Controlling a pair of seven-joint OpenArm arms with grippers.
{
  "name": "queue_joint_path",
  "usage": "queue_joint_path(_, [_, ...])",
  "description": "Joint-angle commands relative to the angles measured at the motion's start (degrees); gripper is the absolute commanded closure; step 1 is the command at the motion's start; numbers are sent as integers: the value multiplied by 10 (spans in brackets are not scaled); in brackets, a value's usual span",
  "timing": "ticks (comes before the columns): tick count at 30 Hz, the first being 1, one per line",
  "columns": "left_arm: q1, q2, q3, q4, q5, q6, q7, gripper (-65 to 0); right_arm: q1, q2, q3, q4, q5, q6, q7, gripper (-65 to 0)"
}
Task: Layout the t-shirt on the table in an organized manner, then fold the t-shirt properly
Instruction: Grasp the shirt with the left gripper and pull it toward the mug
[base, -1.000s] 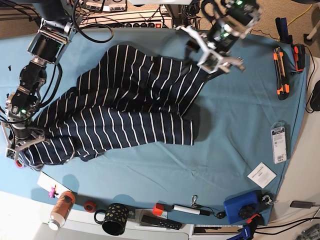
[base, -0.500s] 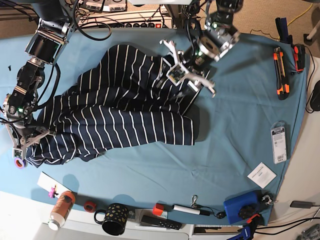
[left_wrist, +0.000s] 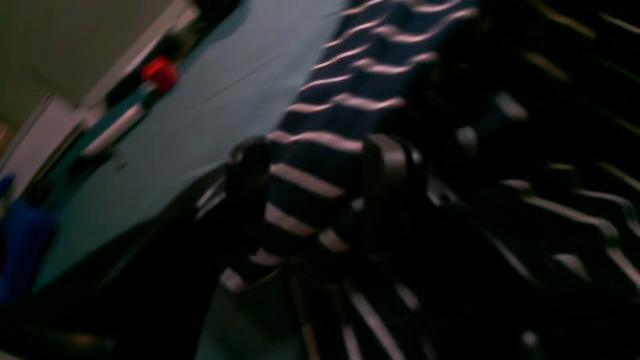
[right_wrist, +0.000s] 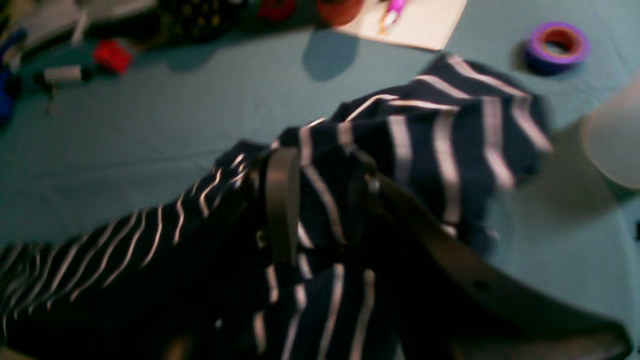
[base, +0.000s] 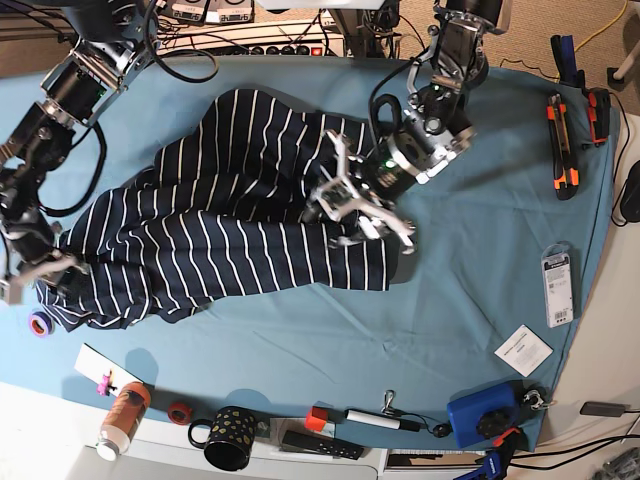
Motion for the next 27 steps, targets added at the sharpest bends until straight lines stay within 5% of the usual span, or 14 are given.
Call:
queue_joint_path(1, [-9, 3, 8, 4, 5, 3, -11, -301, 11, 12, 17, 10, 20, 7, 6, -174])
queue_joint_path(6, [-34, 3, 52, -31, 55, 7, -11, -301, -18, 12, 85, 10, 54, 16, -7, -174])
queue_joint_path(10, [-64, 4, 81, -72, 55, 64, -11, -301, -57, 12, 118, 10, 69, 17, -8, -174])
queue_joint_path(15, [-105, 8, 89, -125, 55, 60, -7, -300, -101, 12, 142, 10, 69, 26, -8, -174])
queue_joint_path(17, [-122, 8, 89, -144, 55, 77, -7, -262, -112, 12, 145, 10, 69, 25, -9, -174])
queue_joint_path(22, [-178, 8, 89, -153, 30, 164, 19, 0, -131, 11, 146, 10, 68, 27, -9, -174])
queue_joint_path(27, [-280, 8, 89, -153, -52, 224, 113, 0, -131, 12, 146, 10, 69, 27, -15, -174])
